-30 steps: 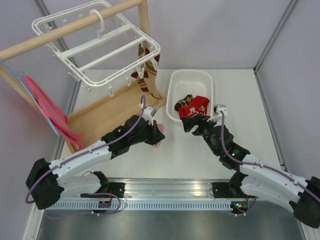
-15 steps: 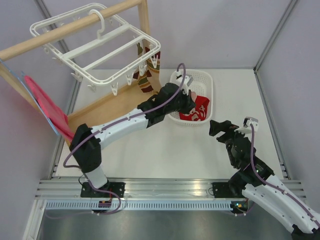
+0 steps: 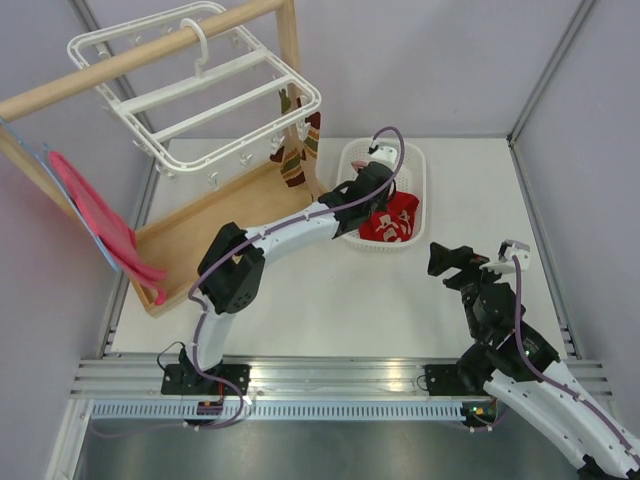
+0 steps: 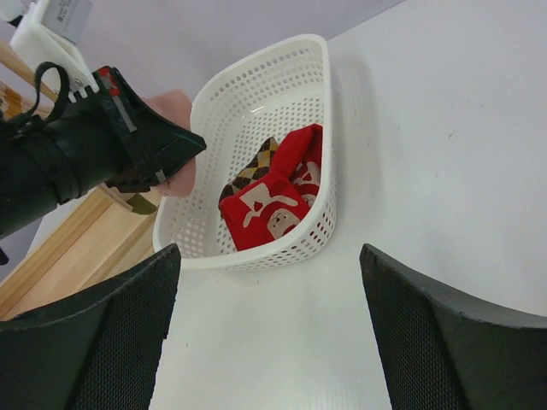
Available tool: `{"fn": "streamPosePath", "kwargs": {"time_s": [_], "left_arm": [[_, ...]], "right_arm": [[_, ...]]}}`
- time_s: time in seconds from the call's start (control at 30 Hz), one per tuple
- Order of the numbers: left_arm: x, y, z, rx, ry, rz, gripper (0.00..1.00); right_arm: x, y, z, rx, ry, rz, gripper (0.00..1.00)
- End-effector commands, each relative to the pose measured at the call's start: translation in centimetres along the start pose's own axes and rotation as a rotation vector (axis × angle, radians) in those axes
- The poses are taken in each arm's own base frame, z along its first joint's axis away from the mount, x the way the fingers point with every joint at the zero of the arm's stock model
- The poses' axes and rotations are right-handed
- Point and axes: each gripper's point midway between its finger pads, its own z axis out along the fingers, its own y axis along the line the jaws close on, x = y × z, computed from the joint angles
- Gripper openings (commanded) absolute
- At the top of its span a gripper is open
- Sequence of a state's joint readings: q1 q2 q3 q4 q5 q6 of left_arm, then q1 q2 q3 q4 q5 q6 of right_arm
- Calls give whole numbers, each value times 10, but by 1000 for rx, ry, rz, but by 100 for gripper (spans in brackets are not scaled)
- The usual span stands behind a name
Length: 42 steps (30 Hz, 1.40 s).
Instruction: Remove the socks clipped to the hanger
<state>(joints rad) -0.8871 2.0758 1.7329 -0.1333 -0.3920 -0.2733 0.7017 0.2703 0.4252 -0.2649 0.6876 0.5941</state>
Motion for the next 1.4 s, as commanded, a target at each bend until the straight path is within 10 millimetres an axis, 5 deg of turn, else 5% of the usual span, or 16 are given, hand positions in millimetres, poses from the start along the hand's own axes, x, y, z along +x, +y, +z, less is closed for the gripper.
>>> {"fn": "streamPosePath", "kwargs": {"time_s": [0.0,0.1,0.2,0.4,0.53,0.63,0.7,0.77,0.8,0.83,0.9,0.97,1.0,1.03,1.23,1.37], "left_arm": [[-23,23,12,-59,-45,-29,2],[-15,28,20,-67,-24,-25,7],[-7,29,24,-62,2,-34,99],[1,28,24,-48,21,-52,100],[-13,11,10,36,-29,-52,100],[-4,-6,-13,111,-44,6,100],[-16,-19,-37,151,-97,17,100],[4,-15,-49,149,-105,38,100],[-7,-16,-66,161,-149,30,100],[11,-10,-72,161,-153,27,100],[-2,-3,-98,168,-217,-16,100],[17,10,-111,160,-239,-37,100],[3,18,-129,157,-292,-71,100],[24,28,-133,142,-274,-68,100],[23,80,-187,56,-463,-193,100],[22,107,-188,17,-501,-258,100]], "right_arm": [[-16,1,-4,3,-27,-18,89],[-18,0,-4,12,-32,-27,90],[-18,-1,-3,20,-32,-37,90],[-15,-2,-2,25,-25,-47,90],[-15,-3,-2,29,-26,-47,90],[-12,-2,0,30,-16,-49,90],[-11,-1,1,28,-12,-46,90],[-8,-1,1,24,-5,-40,90],[-8,1,1,15,-5,-36,90],[-5,0,1,15,-1,-34,90],[-3,2,2,4,2,-25,90],[-1,3,2,-1,6,-22,90],[-1,4,3,-6,7,-16,90],[1,5,3,-10,13,-20,90],[9,10,8,-29,30,-12,90],[14,17,10,-55,41,5,90]]}}
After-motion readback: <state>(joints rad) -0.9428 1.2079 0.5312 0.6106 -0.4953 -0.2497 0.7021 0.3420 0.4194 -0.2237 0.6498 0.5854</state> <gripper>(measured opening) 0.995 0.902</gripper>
